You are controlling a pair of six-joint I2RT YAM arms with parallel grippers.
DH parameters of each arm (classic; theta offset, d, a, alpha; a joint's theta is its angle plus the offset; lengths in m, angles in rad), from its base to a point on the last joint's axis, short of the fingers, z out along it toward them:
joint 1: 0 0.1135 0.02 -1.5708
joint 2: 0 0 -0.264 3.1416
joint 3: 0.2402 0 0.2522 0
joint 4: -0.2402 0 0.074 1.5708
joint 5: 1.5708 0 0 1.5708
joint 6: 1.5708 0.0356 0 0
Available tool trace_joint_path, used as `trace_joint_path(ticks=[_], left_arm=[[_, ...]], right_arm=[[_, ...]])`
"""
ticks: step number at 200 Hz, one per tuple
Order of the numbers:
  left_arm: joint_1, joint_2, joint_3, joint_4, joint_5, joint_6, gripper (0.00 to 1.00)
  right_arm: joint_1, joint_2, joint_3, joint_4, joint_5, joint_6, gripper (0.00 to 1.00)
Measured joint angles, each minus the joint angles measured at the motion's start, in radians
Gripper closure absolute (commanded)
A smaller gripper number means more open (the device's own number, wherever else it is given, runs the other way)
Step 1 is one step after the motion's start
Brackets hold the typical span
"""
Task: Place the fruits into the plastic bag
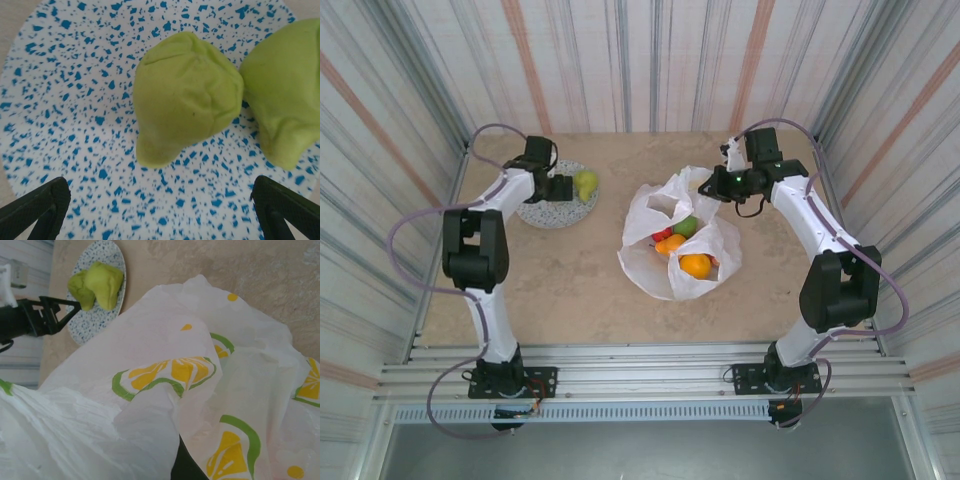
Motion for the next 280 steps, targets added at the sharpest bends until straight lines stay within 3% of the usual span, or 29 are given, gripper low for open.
trace_joint_path(ticks=[118,177,249,280], left_arm=[[0.032,0.274,0.352,-0.154,0.074,0.029,0.13],[0.077,0.345,0.451,-0.187,0.139,0.029,0.34],[0.116,0.337,0.461,-0.199,0.176,0.017,0.44],[0.122,0.207,0.334,-0.156,0.216,-0.019,0.45]], right_arm=[[-0.006,-0.010,-0.009,-0.002,-0.005,0.000,1.00],[-0.006,-0.026,-0.009,-0.009,-0.005,0.000,1.00],[-0.006,-0.027,-0.009,-0.010,-0.005,0.000,1.00],[-0.006,-0.027,-0.009,-0.009,-0.004,0.000,1.00]])
